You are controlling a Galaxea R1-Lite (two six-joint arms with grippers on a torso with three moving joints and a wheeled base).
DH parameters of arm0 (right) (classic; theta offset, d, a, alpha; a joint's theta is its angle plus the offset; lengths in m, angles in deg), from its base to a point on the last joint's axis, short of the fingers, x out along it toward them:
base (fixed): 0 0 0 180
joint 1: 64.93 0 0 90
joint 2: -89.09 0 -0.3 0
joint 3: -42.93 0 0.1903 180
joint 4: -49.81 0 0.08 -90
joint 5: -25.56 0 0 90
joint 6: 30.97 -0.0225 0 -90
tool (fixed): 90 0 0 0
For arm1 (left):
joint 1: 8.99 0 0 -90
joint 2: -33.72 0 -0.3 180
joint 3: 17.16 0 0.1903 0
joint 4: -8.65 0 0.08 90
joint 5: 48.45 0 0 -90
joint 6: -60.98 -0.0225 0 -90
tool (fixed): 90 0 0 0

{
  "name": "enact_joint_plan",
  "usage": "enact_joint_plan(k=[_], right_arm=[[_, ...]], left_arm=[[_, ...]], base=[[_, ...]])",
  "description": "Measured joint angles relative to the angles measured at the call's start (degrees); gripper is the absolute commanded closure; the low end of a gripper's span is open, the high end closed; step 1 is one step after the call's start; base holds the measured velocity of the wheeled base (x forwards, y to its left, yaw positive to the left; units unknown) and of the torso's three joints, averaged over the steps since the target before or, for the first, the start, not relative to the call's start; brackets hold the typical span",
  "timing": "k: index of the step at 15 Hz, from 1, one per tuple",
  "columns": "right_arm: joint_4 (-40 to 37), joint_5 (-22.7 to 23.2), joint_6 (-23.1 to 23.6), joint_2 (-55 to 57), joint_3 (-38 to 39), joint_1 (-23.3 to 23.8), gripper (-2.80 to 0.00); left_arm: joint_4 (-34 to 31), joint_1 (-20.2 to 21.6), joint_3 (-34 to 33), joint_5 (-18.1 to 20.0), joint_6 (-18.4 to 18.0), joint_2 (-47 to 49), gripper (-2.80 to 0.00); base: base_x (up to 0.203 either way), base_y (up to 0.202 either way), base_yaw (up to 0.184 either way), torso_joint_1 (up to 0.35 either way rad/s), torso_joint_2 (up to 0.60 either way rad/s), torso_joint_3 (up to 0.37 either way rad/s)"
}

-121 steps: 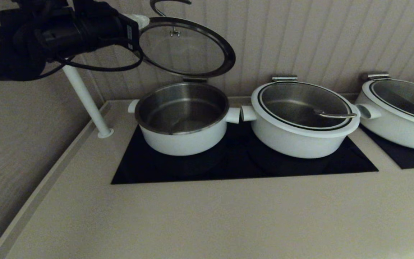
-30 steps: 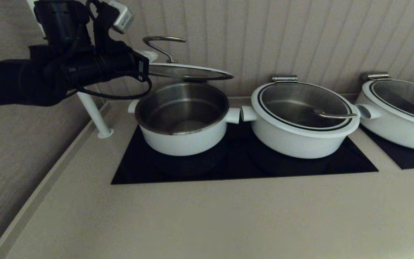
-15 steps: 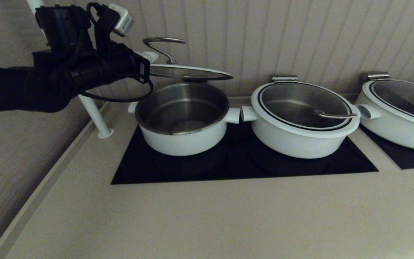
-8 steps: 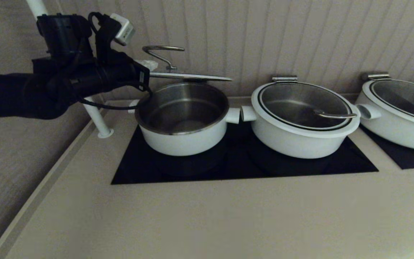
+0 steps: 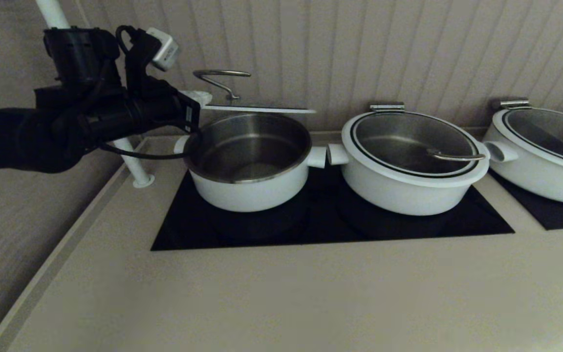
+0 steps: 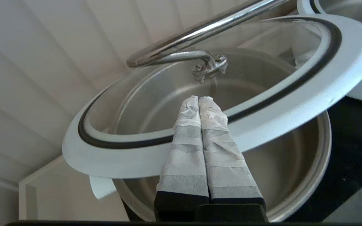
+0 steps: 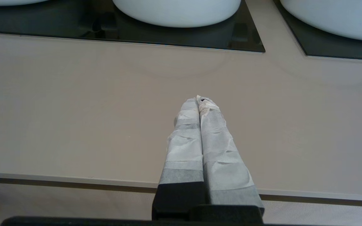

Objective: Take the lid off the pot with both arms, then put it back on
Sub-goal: Close the pot lid

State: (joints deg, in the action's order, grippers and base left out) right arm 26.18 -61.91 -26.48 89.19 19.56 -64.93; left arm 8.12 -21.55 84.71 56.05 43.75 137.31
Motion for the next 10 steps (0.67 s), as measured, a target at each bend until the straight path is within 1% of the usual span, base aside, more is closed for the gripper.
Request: enact_joint_plan(k=[1,4,6,10], right_arm=[[0.0,0.0,0.0,0.0,0.0,0.0,0.0],[0.0,0.0,0.0,0.0,0.0,0.0,0.0],[0.0,0.0,0.0,0.0,0.0,0.0,0.0],[0.0,0.0,0.0,0.0,0.0,0.0,0.0]], left_arm=[[1.1,0.0,-0.6,0.0,0.0,-0.1,0.0],[7.2,0.0,-3.9,0.0,0.1,-0.1,0.0],[7.9,-0.1,-6.1,-0.1,0.1,-0.3,0.0],[8.0,-0.1,-7.2,-0.1,0.0,-0.5,0.0]], base=[[0.0,0.0,0.0,0.0,0.0,0.0],[0.0,0.0,0.0,0.0,0.0,0.0],[0.0,0.0,0.0,0.0,0.0,0.0],[0.0,0.0,0.0,0.0,0.0,0.0]])
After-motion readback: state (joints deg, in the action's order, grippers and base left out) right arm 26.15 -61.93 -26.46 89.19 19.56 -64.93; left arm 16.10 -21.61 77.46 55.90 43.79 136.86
